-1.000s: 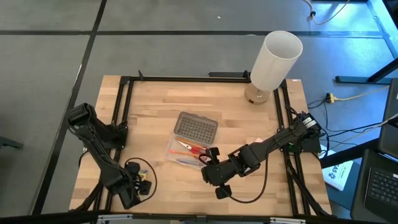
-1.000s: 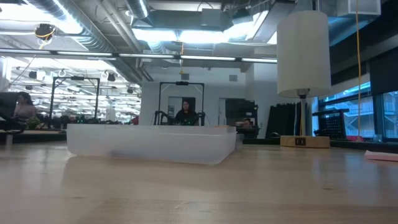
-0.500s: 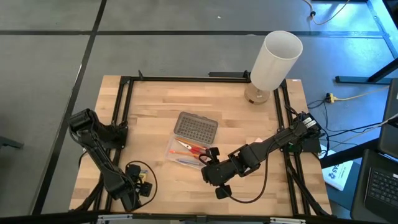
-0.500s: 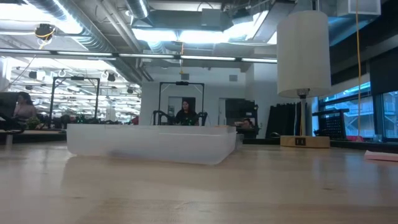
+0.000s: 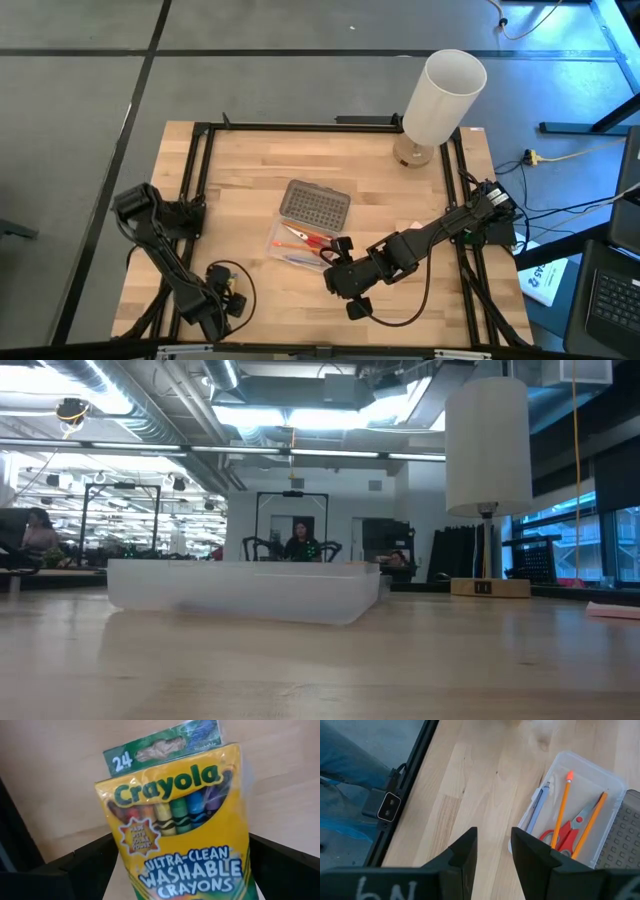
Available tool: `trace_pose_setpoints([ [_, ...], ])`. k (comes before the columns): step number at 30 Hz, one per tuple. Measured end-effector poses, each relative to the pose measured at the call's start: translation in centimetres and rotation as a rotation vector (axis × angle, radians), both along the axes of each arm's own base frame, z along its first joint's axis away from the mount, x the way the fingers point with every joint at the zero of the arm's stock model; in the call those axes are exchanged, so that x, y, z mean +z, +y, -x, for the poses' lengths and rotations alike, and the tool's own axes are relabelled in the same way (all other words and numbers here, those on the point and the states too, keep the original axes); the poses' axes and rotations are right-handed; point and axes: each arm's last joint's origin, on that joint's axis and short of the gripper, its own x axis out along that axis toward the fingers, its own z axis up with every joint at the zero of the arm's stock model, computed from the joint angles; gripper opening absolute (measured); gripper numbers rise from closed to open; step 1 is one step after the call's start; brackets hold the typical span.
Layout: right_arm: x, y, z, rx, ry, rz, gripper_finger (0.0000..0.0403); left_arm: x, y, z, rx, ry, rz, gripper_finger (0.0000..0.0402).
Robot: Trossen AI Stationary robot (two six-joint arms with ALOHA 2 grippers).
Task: Pack school essentials
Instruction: Put the yellow crayon box into the black supply box
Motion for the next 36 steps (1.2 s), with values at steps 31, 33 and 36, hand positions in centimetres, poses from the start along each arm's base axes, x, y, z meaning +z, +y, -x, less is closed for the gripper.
trace_pose_setpoints([
  [31, 0.00, 0.01, 0.01, 0.000, 0.000, 0.000, 0.0121, -0.06, 0.41, -0.31, -0.055, -0.014, -0.042, 0.0394],
  [33, 0.00, 0.01, 0.01, 0.000, 0.000, -0.001, 0.0121, -0.06, 0.55, -0.46, -0.053, -0.012, -0.044, 0.0389],
  [36, 0.00, 0.01, 0.01, 0.000, 0.000, 0.000, 0.0121, -0.06, 0.61, -0.55, -0.063, -0.009, -0.045, 0.0379],
])
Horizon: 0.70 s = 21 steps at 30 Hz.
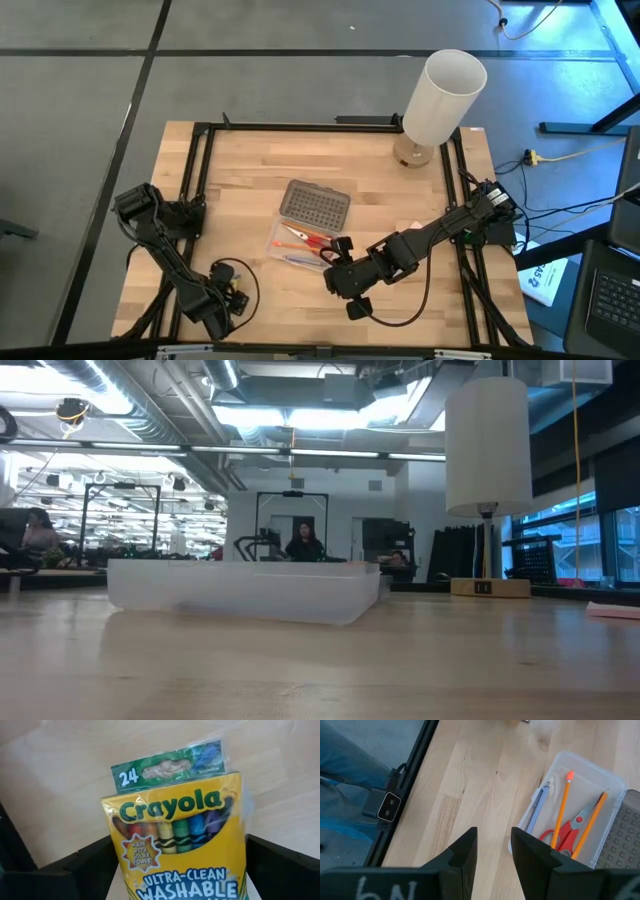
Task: Pack school essentials
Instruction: Put the yellow crayon box into the black supply box
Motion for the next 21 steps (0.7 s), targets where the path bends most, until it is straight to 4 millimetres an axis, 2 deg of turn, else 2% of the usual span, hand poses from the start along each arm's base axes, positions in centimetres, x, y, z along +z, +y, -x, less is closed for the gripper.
trace_pose_setpoints([
  [14, -0.01, -0.01, -0.01, 0.000, 0.000, 0.000, 0.0121, 0.00, -0.03, 0.05, -0.017, 0.010, 0.004, 0.0302],
  [21, -0.01, -0.01, -0.01, -0.001, 0.000, 0.000, 0.0121, 0.00, -0.01, 0.03, -0.037, 0.003, -0.003, 0.0300],
])
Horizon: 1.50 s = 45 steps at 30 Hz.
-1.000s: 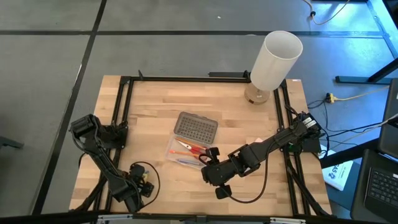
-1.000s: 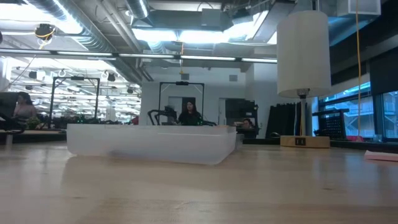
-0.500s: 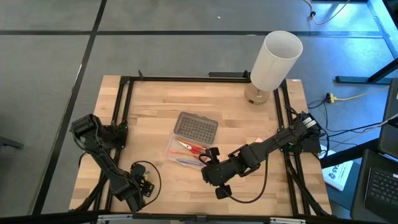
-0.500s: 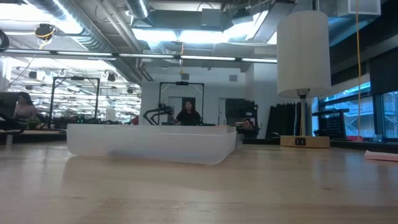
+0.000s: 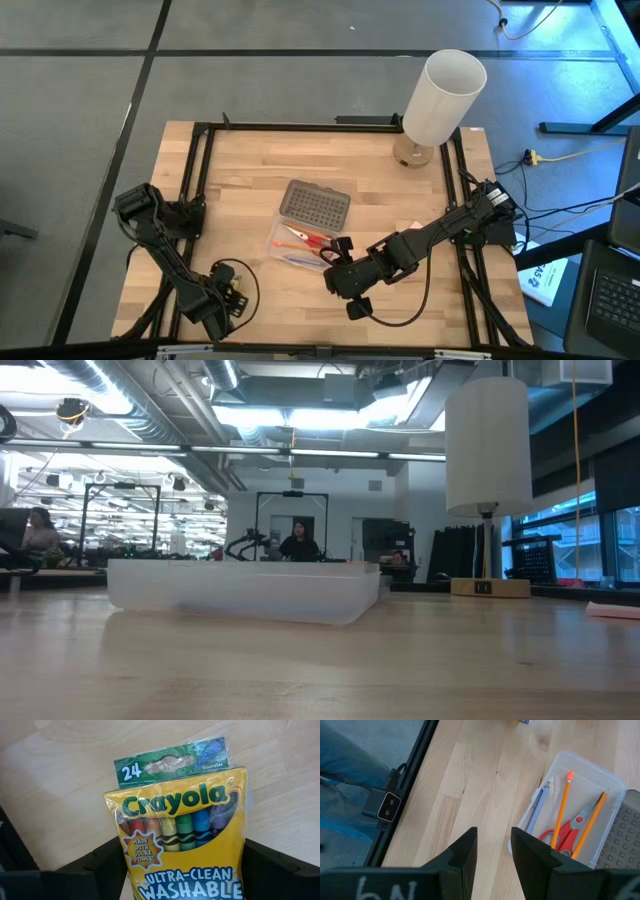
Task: Pack school essentials
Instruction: Put the yellow crayon box into the black supply box
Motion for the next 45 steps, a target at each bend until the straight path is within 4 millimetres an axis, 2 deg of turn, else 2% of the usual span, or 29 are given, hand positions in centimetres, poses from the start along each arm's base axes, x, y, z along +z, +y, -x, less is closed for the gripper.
trace_pose_setpoints([
  [10, 0.0, 0.0, 0.0, 0.001, 0.000, 0.000, 0.0121, 0.2, 0.1, -0.1, -0.064, -0.020, -0.010, 0.0287],
  [17, 0.0, 0.0, 0.0, 0.000, 0.000, 0.000, 0.0121, 2.2, 0.9, -0.5, -0.143, -0.091, 0.011, 0.0286],
  [22, 0.0, 0.0, 0.0, 0.000, 0.000, 0.000, 0.0121, 3.9, 2.0, -1.3, -0.267, -0.150, 0.009, 0.0286],
  [28, 0.0, 0.0, 0.0, 0.001, 0.000, 0.000, 0.0121, 5.5, 4.0, -2.8, -0.425, -0.184, -0.012, 0.0286],
  [34, 0.0, -0.1, 0.0, 0.019, -0.005, 0.014, 0.0121, 6.1, 6.8, -5.0, -0.573, -0.174, -0.065, 0.0286],
  [39, 0.0, -0.7, -0.4, -0.045, -0.014, 0.020, 0.0121, 6.1, 9.4, -7.1, -0.608, -0.169, -0.095, 0.0286],
  [45, 0.0, -1.4, -0.4, -0.188, -0.053, 0.120, 0.0121, 6.2, 12.1, -9.3, -0.578, -0.211, -0.116, 0.0286],
])
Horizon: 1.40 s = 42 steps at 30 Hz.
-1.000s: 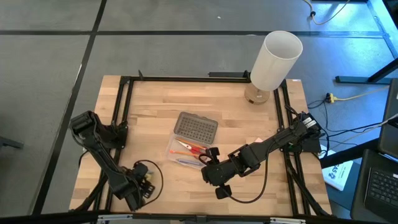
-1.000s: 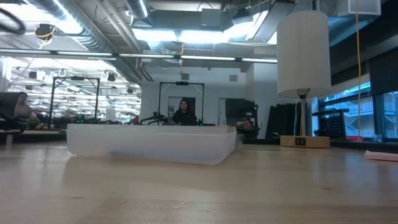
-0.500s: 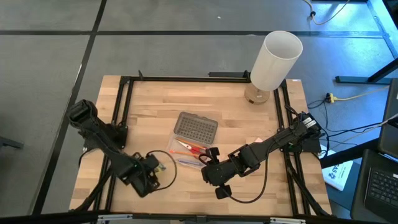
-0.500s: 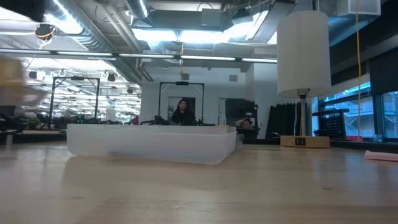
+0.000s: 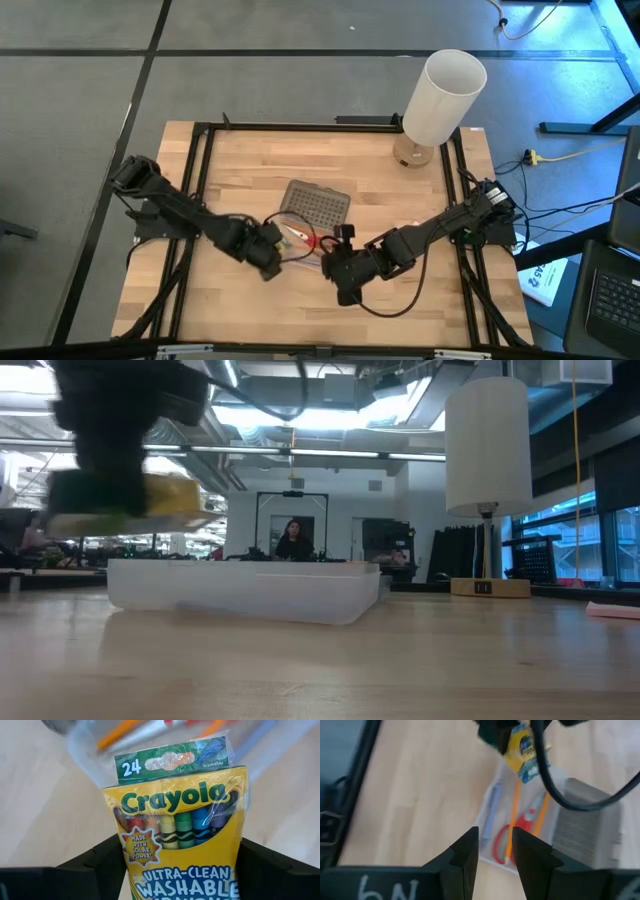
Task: Pack school essentials
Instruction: Put the yellow crayon box into the black supply box
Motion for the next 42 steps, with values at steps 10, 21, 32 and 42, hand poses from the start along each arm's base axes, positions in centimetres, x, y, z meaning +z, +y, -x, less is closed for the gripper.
trace_pose_setpoints([
  [10, 0.0, -0.3, 0.0, -0.091, -0.035, 0.065, 0.0121, -0.1, 3.3, -1.6, 0.151, -0.039, -0.048, 0.0286],
  [21, 0.0, -0.3, 0.1, -0.091, -0.032, 0.067, 0.0121, -1.8, 3.8, -3.4, 0.230, -0.071, -0.023, 0.0286],
  [32, 0.0, -0.3, 0.1, -0.091, -0.031, 0.067, 0.0121, -1.6, 3.8, -3.6, 0.280, -0.111, 0.019, 0.0286],
  [42, 0.0, -0.3, 0.1, -0.092, -0.032, 0.066, 0.0121, -2.3, 3.8, -3.6, 0.401, -0.105, 0.032, 0.0286],
])
